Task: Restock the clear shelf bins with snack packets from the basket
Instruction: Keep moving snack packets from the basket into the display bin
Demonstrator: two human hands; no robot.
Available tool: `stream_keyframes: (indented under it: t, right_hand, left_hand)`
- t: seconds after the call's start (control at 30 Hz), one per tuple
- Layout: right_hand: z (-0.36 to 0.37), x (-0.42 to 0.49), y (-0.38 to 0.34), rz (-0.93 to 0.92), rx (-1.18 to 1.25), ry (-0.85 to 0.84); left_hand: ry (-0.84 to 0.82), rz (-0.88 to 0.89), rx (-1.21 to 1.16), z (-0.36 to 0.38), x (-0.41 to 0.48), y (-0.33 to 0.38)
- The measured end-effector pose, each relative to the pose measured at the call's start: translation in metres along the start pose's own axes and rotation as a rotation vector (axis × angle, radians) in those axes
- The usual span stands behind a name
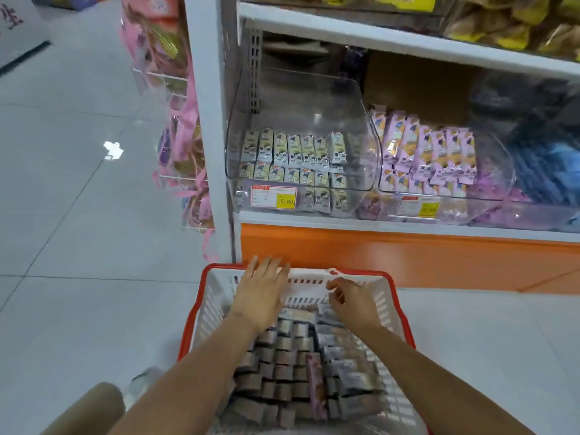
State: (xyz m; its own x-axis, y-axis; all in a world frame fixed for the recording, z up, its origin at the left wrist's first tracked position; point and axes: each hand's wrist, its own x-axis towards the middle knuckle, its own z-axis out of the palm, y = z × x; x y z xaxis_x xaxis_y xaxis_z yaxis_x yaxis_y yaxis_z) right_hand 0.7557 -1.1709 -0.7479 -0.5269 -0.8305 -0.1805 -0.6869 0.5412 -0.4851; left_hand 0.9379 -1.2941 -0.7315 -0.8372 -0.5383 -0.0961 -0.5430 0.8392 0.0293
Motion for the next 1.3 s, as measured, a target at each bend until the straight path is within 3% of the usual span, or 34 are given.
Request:
stream_keyframes:
  t: [0.13,0.27,0.47,0.67,1.03,1.17,1.3]
  right_hand:
    - [0.033,0.008,0.03,0.132,-0.023,-0.155]
    - [0.062,0.019,0.05,0.193,-0.076,-0.305]
    - [0.094,0.04,0.07,0.086,-0.274,-0.401]
    - [0.1,0.052,0.068,-0.024,-0.537,-0.462]
    - [0.084,0.049,0.073,-0.066,-0.759,-0.359]
    - [0.072,0.042,0.085,0.026,-0.615,-0.319]
    - [0.056,0.031,0.091,0.004,-0.349,-0.222]
  left_hand:
    - [-0.114,-0.095,-0.018,0.023,0.011,-0.004]
    - [-0.087,-0.133,-0.04,0.044,0.017,-0.006]
    - [0.081,-0.138,-0.042,0.068,0.019,-0.005]
    - [0.077,-0.154,-0.031,0.075,0.02,-0.006]
    - [0.024,-0.172,-0.054,0.073,0.019,-0.004]
    - [0.005,-0.177,-0.054,0.068,0.019,-0.002]
    - [-0.053,-0.183,-0.044,0.058,0.017,0.0]
